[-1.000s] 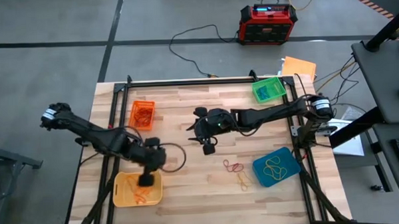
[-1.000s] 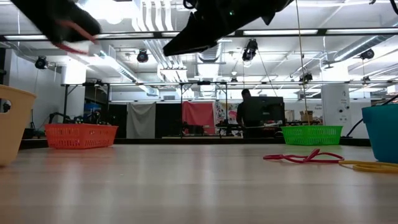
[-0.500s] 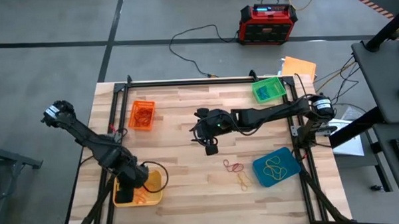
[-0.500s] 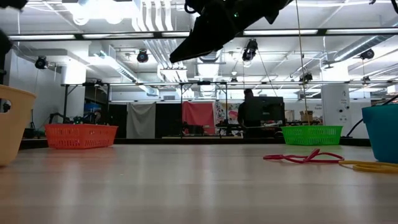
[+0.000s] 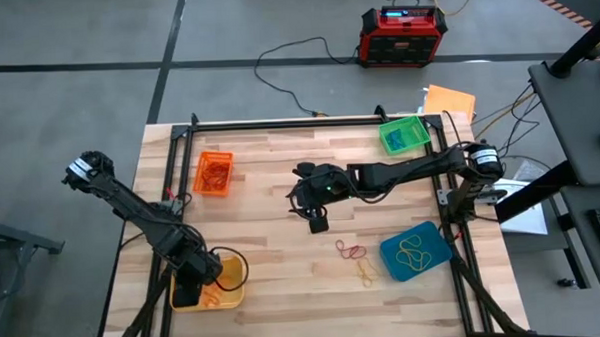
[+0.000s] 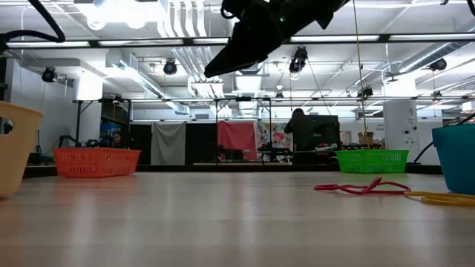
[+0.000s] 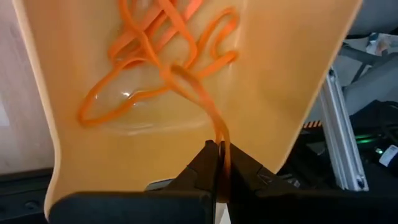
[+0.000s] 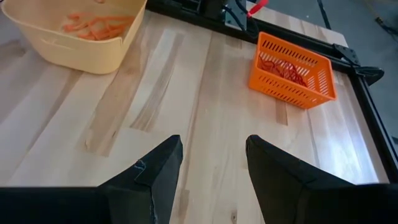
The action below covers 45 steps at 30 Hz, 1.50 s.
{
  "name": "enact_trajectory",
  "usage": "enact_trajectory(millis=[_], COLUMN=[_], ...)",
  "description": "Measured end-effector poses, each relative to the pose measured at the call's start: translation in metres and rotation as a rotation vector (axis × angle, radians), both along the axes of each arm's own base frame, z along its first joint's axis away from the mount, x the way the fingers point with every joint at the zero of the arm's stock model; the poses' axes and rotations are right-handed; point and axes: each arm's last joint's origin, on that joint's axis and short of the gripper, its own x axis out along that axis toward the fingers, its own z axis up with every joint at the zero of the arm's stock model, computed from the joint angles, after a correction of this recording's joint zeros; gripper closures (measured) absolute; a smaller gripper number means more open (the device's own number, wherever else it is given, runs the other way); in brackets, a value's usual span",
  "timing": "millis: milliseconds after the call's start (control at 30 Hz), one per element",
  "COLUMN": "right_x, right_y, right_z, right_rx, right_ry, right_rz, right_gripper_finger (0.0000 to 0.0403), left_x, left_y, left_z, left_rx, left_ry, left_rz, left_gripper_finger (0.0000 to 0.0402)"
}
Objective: Sort rubber bands into baskets
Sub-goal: Put the orange rubber band into the yellow bin, then put the yellow rubber band into the blue bin
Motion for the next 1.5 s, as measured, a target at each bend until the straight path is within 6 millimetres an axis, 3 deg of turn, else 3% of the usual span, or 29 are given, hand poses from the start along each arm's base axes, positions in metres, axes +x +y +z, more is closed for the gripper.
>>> enact_trajectory(millis=[267,800,967,1200,1333,1500], right_x=[-0.002,-0.012,-0.021,-0.043,-0.056,-0.068], right_y=[0.0,0.0,0.003,0.02,0.037,0.063], right_z=[0.002,0.016,0.016,0.007,0.003,0.001], right_rx=[0.009,0.1,0.152,0.262,0.299,0.35], right_ry=[0.005,0.233,0.369,0.629,0.763,0.847], right_rz=[-0.006,-0.079,-0.132,-0.272,-0.352,-0.442], right_gripper_finger=[0.0229,0.0229,0.0229,0.0229,0.0229,0.0229], left_x=[-0.003,-0.001,0.015,0.038,0.044,0.055], left_y=[0.003,0.002,-0.004,-0.003,0.006,0.031], left_z=[-0.009,-0.008,0.017,0.062,0.065,0.06], left_rx=[0.049,0.069,0.139,0.483,0.555,0.577], left_ry=[0.056,0.061,-0.21,-0.737,-0.84,-0.917], left_rz=[0.071,0.094,0.009,-0.253,-0.421,-0.432], left_gripper_finger=[0.0395,0.0285,0.0281,0.0281,0.0287,0.0301])
